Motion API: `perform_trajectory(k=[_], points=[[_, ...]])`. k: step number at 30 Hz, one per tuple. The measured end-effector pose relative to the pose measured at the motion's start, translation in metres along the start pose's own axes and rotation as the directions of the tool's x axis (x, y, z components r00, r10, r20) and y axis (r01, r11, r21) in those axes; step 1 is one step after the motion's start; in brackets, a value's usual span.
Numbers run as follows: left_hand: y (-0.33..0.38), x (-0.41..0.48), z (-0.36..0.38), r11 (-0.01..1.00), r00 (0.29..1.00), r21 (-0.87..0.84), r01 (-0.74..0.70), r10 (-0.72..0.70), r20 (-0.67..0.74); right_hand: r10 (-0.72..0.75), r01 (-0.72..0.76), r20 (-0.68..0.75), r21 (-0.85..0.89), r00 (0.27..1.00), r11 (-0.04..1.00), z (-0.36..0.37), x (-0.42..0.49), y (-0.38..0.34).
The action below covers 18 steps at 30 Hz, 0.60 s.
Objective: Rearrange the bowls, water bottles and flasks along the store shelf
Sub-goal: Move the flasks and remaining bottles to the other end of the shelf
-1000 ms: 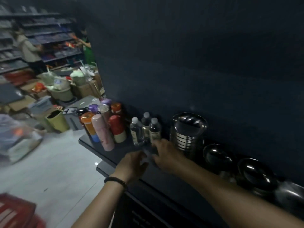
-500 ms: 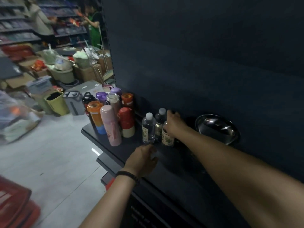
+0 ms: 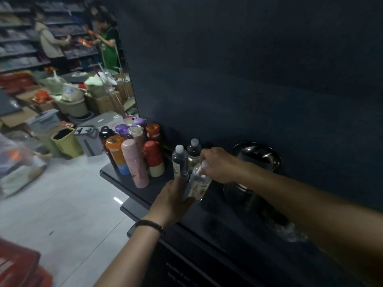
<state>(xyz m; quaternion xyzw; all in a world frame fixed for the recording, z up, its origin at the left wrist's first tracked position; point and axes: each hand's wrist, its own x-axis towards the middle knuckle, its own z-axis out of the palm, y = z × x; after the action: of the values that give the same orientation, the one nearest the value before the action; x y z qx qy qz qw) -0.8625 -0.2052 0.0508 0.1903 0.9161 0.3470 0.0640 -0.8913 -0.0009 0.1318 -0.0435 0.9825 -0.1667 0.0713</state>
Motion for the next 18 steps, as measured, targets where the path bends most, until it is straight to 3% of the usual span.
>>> perform_trajectory(k=[3, 8, 14, 18], points=[[0.029, -0.011, 0.004, 0.996, 0.999, -0.077, -0.040, 0.042, 0.028, -0.069, 0.069, -0.009, 0.029, 0.998, 0.997, -0.023, -0.050, 0.003], [0.078, -0.031, 0.033, 0.987, 0.981, -0.057, -0.148, 0.154, 0.117, -0.069, 0.070, -0.038, 0.033, 0.997, 0.997, -0.053, -0.136, 0.029], [0.157, -0.052, 0.119, 0.950, 0.933, -0.192, -0.248, 0.288, 0.218, 0.108, -0.107, -0.063, 0.019, 0.992, 0.994, -0.078, -0.269, 0.097], [0.240, -0.079, 0.177, 0.869, 0.834, -0.280, -0.408, 0.480, 0.273, 0.224, -0.224, -0.110, 0.019, 0.968, 0.975, -0.085, -0.362, 0.160]])
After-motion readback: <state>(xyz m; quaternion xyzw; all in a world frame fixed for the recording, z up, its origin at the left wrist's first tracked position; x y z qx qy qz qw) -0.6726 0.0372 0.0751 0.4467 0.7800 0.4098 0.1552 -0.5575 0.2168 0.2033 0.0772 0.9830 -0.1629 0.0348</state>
